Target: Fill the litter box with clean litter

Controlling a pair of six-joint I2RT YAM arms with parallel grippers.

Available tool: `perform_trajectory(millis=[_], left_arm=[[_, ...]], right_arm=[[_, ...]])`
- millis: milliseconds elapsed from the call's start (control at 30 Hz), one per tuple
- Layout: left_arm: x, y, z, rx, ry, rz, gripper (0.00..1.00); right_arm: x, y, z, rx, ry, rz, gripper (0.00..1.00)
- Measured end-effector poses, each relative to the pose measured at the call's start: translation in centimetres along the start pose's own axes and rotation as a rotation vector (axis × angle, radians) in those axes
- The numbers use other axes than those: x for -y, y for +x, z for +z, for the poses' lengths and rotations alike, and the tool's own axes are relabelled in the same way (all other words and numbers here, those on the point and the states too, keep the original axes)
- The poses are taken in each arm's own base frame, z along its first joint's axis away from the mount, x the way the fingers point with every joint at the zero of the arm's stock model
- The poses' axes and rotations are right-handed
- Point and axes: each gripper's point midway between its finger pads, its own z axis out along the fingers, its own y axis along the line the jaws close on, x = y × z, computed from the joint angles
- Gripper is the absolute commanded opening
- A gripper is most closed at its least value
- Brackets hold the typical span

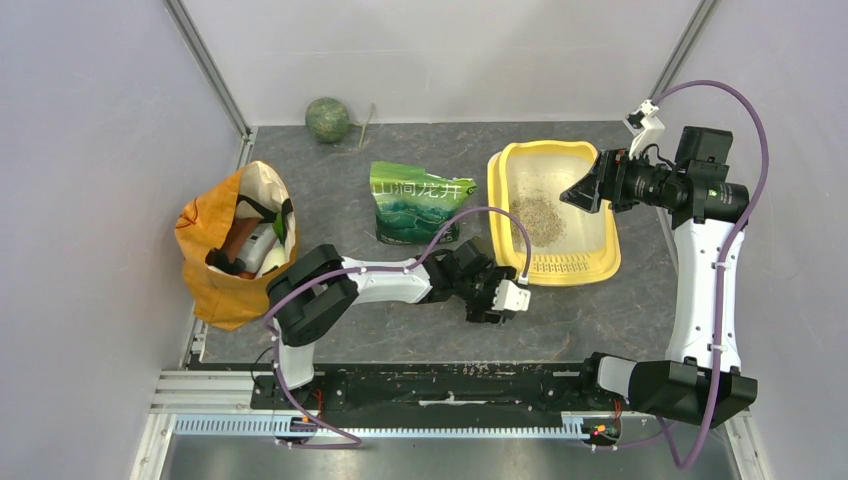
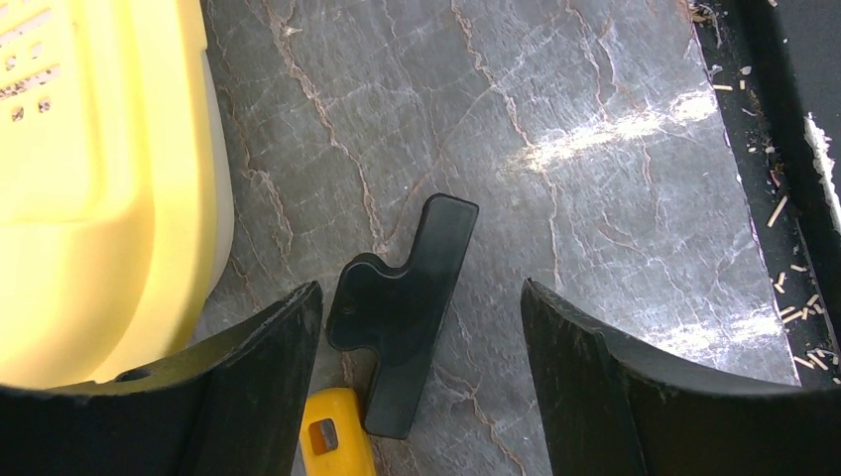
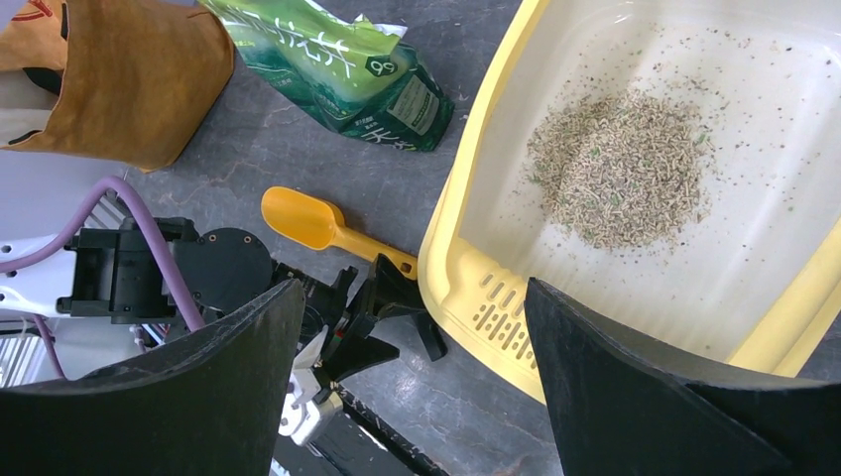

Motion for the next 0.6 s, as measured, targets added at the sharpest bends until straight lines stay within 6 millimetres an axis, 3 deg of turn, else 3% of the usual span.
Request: perform_trajectory(millis=[300, 600], left_arm=[[0.3, 1.5, 0.8, -0.033, 0.012, -0.016, 0.8], [-0.8, 1.9, 0.9, -0.035, 0.005, -0.035, 0.65]], right_arm=[[0.0, 0.1, -0.1, -0.002, -0.001, -0.003, 0.89], [0.0, 0.1, -0.1, -0.001, -0.001, -0.007, 0.89]])
